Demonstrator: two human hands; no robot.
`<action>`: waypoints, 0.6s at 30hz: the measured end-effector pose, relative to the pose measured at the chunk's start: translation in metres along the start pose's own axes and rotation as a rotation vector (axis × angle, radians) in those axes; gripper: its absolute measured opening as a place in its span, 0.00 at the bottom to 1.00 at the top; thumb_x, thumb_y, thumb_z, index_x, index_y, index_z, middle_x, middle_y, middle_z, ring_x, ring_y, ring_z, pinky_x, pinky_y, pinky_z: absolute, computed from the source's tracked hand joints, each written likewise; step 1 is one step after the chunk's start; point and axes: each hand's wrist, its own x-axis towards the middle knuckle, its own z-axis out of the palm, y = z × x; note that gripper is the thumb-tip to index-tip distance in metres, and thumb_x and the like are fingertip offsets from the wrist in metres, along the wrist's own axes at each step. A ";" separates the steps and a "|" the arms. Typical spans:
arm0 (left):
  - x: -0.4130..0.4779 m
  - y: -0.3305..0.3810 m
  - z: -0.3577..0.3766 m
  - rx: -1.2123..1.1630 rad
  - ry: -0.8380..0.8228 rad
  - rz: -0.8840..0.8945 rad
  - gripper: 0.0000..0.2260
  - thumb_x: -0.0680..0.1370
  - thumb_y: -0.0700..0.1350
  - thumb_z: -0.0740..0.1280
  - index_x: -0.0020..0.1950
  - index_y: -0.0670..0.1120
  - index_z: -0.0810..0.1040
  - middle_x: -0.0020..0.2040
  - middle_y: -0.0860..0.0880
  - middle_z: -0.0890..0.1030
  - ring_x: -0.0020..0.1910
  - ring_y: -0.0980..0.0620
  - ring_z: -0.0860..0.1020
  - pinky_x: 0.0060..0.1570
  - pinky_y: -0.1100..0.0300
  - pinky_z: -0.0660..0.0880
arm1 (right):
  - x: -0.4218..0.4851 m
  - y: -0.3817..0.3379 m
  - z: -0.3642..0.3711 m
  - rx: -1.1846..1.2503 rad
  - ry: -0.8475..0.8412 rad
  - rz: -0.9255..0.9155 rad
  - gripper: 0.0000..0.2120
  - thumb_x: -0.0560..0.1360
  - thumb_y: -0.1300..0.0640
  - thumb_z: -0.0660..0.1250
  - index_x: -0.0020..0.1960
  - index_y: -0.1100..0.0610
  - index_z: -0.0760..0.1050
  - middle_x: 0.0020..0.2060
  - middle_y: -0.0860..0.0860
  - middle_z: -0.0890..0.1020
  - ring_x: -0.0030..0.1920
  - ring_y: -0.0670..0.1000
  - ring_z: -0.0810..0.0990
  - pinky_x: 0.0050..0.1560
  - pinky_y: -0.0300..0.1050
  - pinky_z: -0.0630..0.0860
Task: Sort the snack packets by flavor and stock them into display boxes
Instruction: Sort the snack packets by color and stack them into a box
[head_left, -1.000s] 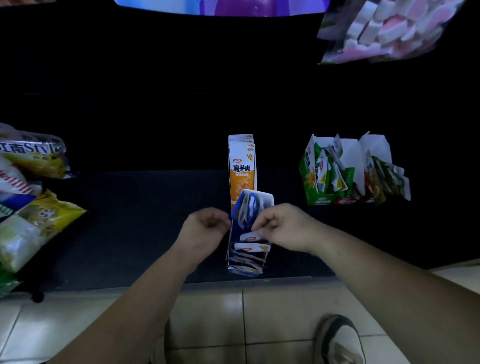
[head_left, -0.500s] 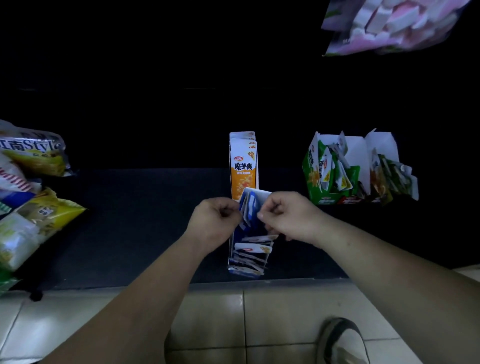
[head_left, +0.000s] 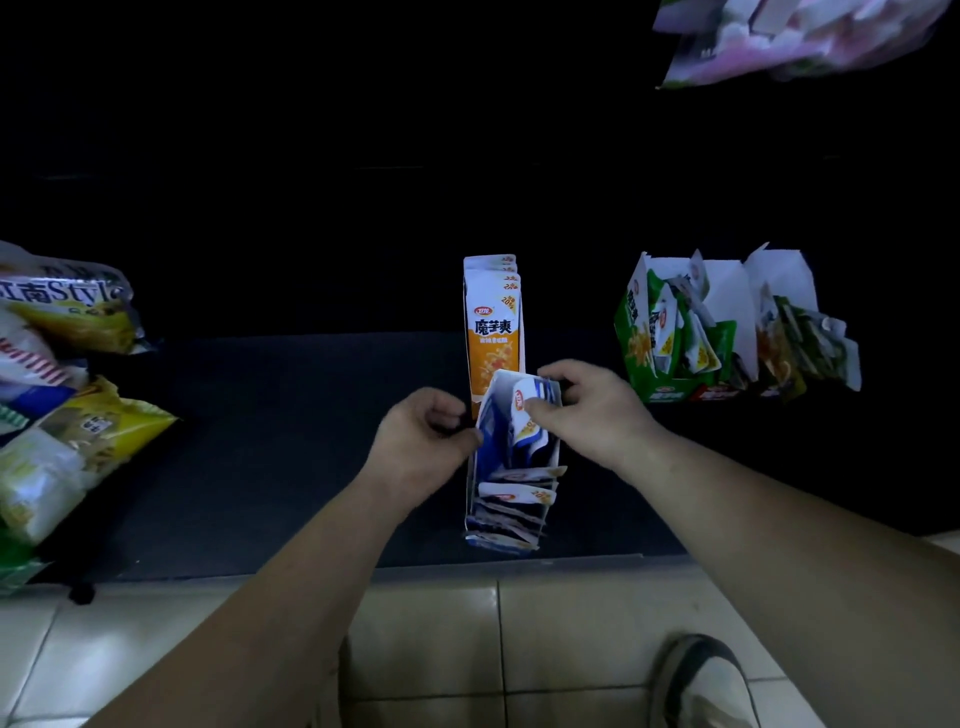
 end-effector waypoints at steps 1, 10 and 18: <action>0.003 -0.002 0.000 0.051 -0.006 -0.039 0.14 0.71 0.48 0.81 0.51 0.48 0.80 0.48 0.50 0.82 0.46 0.52 0.82 0.43 0.59 0.81 | 0.002 0.001 -0.002 0.009 -0.007 -0.002 0.18 0.76 0.52 0.74 0.65 0.48 0.79 0.46 0.44 0.83 0.44 0.43 0.83 0.40 0.36 0.76; 0.007 -0.012 0.019 0.247 0.087 0.049 0.05 0.72 0.41 0.75 0.39 0.48 0.81 0.33 0.51 0.83 0.34 0.51 0.82 0.35 0.53 0.81 | 0.008 0.010 -0.004 -0.028 -0.028 -0.042 0.22 0.75 0.48 0.75 0.68 0.46 0.77 0.49 0.47 0.85 0.48 0.46 0.85 0.52 0.45 0.82; 0.002 -0.007 0.014 0.375 0.135 0.252 0.05 0.75 0.45 0.72 0.40 0.49 0.78 0.32 0.51 0.80 0.32 0.49 0.79 0.33 0.50 0.79 | 0.006 0.005 -0.005 -0.064 -0.035 -0.076 0.17 0.77 0.47 0.74 0.64 0.46 0.79 0.47 0.44 0.83 0.47 0.45 0.84 0.50 0.44 0.80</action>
